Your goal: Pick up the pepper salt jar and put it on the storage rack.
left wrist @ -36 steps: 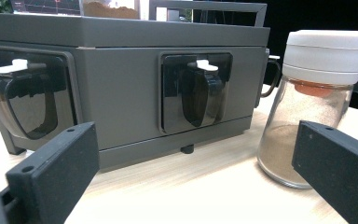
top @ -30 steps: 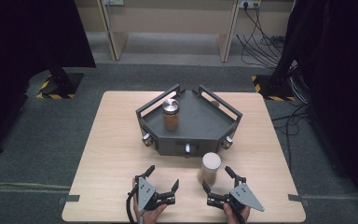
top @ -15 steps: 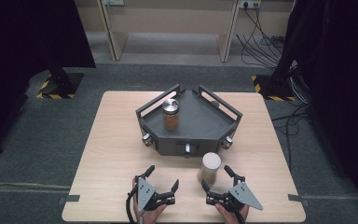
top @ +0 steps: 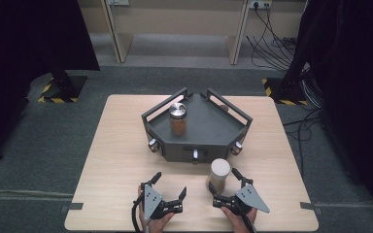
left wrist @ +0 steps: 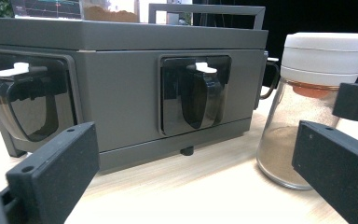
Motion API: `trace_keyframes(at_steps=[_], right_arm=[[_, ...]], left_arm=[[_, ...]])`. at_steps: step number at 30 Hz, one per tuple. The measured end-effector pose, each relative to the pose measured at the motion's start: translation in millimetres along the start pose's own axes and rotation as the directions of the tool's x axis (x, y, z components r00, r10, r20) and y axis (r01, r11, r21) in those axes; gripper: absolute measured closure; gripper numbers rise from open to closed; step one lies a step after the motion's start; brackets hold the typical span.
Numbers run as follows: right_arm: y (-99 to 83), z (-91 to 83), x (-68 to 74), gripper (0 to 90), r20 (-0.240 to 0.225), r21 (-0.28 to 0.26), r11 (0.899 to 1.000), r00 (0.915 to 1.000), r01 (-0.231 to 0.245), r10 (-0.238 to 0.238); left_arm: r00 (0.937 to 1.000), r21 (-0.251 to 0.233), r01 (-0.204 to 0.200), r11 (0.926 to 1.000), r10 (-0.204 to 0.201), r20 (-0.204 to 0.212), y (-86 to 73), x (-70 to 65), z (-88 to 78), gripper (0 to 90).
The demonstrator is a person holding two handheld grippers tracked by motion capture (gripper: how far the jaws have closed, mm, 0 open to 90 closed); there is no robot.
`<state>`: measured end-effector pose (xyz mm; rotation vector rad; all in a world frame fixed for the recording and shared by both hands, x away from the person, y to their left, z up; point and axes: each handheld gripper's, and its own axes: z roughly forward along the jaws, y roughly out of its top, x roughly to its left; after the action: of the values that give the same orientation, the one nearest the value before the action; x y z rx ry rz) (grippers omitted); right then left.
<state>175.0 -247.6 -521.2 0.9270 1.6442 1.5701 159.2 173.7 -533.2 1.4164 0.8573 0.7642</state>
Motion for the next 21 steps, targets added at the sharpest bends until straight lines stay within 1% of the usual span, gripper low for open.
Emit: trace_keyframes(at_steps=[11, 17, 21], right_arm=[[-0.5, 14.0, 0.8, 7.6, 0.008, 0.009, 1.000, 1.0000, -0.004, 0.004], [0.2, 17.8, -0.8, 13.9, 0.006, 0.012, 1.000, 1.0000, -0.005, 0.005], [0.9, 18.8, -0.2, 22.0, 0.003, 0.016, 1.000, 1.0000, 0.004, -0.004]], left_arm=[[1.0000, -0.004, 0.002, 1.0000, -0.002, 0.001, -0.6, 0.5, -0.4, 0.3], [1.0000, -0.005, 0.002, 1.0000, -0.002, 0.002, -0.9, 0.6, -0.5, 0.3], [1.0000, -0.005, 0.000, 1.0000, 0.000, 0.001, -1.0, 0.5, -0.6, 0.3]])
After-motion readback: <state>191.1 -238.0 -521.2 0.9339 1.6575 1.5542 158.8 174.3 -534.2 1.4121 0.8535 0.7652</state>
